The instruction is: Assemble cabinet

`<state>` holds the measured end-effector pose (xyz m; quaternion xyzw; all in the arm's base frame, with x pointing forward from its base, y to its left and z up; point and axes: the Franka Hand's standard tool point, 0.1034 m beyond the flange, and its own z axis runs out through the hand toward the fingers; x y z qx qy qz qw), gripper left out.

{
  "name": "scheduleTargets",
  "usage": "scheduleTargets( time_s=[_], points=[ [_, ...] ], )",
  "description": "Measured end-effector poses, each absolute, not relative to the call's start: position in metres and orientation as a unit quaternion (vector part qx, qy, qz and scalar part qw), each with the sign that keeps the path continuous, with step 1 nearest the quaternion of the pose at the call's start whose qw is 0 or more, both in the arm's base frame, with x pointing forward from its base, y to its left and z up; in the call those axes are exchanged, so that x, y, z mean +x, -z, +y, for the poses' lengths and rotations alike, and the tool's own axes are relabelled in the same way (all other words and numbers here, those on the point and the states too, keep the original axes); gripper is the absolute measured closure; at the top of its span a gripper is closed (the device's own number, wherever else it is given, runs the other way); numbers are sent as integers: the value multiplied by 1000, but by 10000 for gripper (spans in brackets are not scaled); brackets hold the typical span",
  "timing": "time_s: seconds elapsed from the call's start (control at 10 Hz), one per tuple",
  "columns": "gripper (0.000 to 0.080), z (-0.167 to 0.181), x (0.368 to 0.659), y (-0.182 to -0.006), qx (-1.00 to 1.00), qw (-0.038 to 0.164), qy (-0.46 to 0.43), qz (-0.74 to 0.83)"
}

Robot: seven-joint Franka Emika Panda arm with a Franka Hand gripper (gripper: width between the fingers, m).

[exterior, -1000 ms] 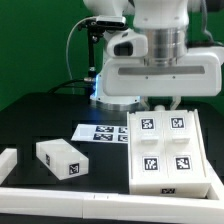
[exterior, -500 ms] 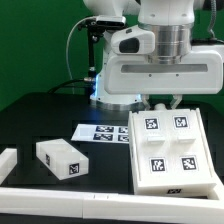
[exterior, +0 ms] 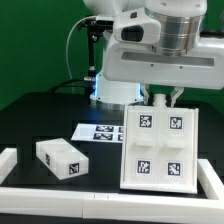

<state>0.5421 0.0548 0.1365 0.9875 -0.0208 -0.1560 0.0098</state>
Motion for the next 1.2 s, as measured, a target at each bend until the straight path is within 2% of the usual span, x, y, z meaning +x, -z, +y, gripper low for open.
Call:
scheduleTargets(
  time_s=[0.3,1.2],
  points=[
    [580,62,563,-141,987,21,157,-5],
    [580,66,610,-142,991,26,128,6]
  ],
)
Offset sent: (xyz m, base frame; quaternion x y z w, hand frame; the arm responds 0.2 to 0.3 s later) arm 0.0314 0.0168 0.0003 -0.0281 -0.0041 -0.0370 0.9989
